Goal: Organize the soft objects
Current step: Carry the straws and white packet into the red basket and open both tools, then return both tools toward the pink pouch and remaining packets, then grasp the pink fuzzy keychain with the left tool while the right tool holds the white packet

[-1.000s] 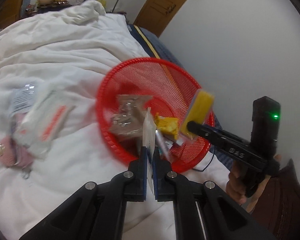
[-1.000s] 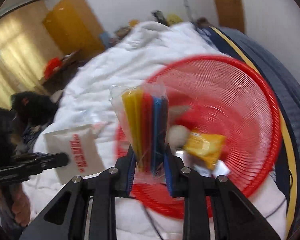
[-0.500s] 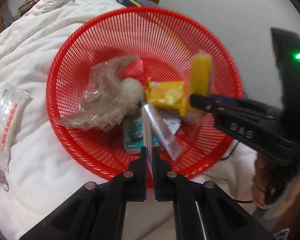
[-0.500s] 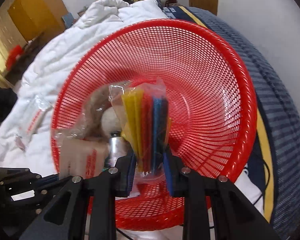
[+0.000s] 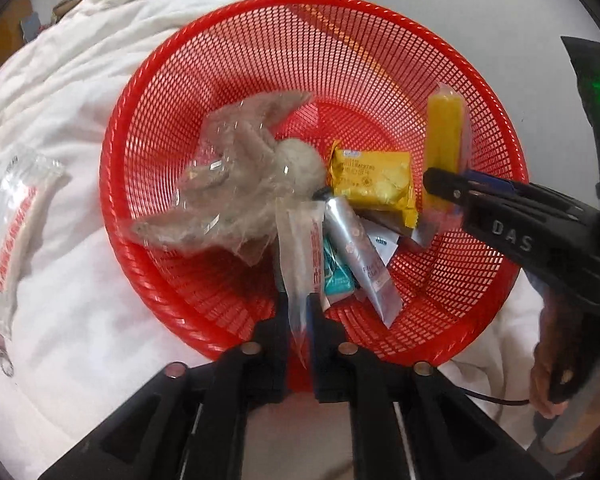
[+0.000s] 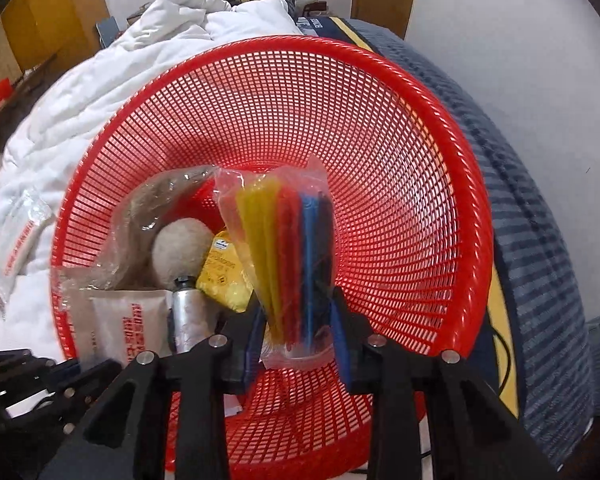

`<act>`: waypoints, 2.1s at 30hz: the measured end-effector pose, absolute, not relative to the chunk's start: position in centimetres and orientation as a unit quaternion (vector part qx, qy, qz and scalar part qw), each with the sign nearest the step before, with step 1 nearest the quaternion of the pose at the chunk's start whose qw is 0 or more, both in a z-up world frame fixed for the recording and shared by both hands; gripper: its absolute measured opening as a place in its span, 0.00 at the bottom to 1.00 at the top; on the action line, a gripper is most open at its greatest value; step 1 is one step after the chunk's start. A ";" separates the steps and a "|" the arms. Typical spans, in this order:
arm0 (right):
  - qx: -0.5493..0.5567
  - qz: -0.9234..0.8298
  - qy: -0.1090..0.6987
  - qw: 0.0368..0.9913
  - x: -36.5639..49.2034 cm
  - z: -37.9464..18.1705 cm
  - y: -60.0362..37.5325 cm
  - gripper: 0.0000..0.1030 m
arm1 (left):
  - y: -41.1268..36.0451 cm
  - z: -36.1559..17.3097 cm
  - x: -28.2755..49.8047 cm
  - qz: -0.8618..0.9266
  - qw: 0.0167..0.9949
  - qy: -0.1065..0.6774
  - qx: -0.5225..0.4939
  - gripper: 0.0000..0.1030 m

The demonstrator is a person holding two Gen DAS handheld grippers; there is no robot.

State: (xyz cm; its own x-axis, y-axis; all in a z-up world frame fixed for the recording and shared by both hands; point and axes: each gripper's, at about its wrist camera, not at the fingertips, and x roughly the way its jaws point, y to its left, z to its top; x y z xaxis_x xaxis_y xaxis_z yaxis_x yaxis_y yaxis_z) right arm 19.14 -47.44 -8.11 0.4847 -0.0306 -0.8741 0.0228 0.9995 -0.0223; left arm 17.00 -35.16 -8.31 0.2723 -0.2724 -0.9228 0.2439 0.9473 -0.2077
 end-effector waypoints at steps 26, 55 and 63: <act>0.151 0.264 0.436 0.847 14.6 0.2 -34.4 0.72 | -5.0 -2.7 10.8 -0.060 0.849 0.450 -0.272 0.89; 0.176 0.110 0.551 0.808 25.4 -10.7 -18.1 0.76 | 3.1 -9.4 6.2 0.008 0.861 0.395 -0.321 0.89; 0.176 0.156 0.537 0.810 23.8 -9.5 -19.2 0.51 | 2.6 -9.5 6.9 0.020 0.859 0.411 -0.304 0.89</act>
State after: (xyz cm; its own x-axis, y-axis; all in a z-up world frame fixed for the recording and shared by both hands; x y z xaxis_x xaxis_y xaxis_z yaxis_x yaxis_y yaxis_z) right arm 23.76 -19.24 -9.49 0.3747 0.4414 -0.8153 -0.0635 0.8895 0.4524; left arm 6.93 2.63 -9.48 0.6612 -0.2157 -0.7185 -0.2843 0.8143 -0.5061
